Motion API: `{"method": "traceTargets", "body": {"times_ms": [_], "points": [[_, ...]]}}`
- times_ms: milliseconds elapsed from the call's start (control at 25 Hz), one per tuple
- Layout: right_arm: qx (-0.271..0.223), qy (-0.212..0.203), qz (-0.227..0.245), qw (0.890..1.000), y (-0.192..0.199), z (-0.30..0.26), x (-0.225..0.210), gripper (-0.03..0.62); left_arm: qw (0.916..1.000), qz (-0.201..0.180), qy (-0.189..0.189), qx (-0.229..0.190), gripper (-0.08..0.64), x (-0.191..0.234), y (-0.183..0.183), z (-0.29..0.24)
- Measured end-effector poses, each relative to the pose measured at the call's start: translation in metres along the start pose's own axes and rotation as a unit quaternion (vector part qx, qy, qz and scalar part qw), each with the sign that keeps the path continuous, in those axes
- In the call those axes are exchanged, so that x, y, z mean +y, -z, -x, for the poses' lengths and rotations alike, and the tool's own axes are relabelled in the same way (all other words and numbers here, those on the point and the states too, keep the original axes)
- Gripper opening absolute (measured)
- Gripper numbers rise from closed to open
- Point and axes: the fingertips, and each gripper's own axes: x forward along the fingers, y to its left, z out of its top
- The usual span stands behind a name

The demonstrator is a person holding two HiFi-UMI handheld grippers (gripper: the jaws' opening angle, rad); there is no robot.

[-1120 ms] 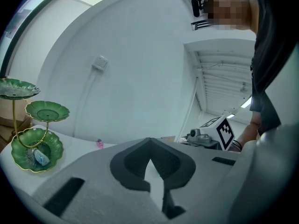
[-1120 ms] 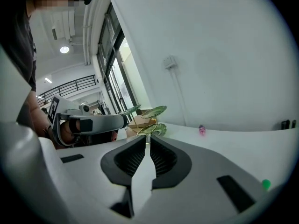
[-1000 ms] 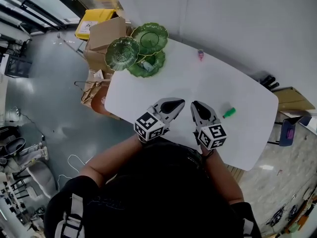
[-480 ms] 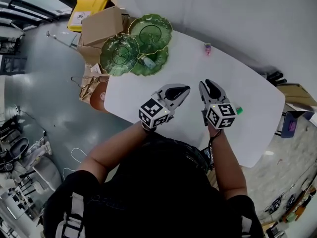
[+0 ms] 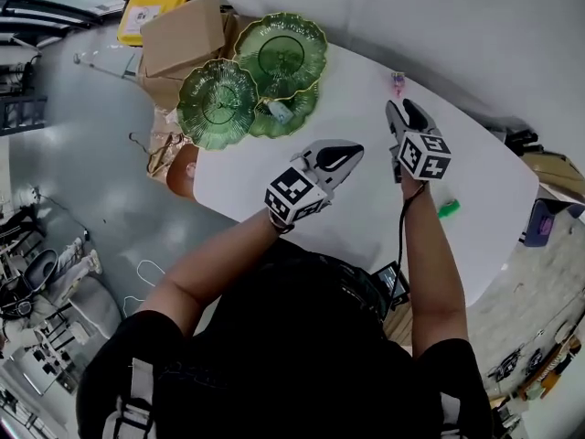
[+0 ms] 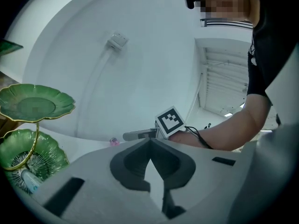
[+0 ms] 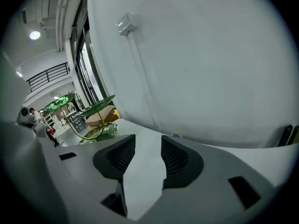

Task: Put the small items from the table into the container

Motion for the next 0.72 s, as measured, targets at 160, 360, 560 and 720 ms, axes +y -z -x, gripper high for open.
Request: {"method": "traceTargets", "body": {"times_ms": [160,360,560,720], "points": [[0.013,0.019,-0.007,1.0,-0.002,-0.027,-0.022,0.172,0.9999,-0.001,0.0,0.011,0.005,0.013,0.003,-0.01],[0.044,0.043,0.002,0.998,0.01,-0.056,-0.049,0.186,0.9998,0.014,-0.007,0.011,0.005,0.025,0.005,-0.014],[0.078,0.064,0.001,0.995,0.024,-0.084,-0.075,0.198,0.9995,0.018,-0.015,0.02,0.005,0.038,0.012,-0.02],[0.098,0.069,0.006,0.993,0.033,-0.1,-0.083,0.199,0.9992,0.022,-0.022,0.025,0.005,0.045,0.016,-0.027]]}}
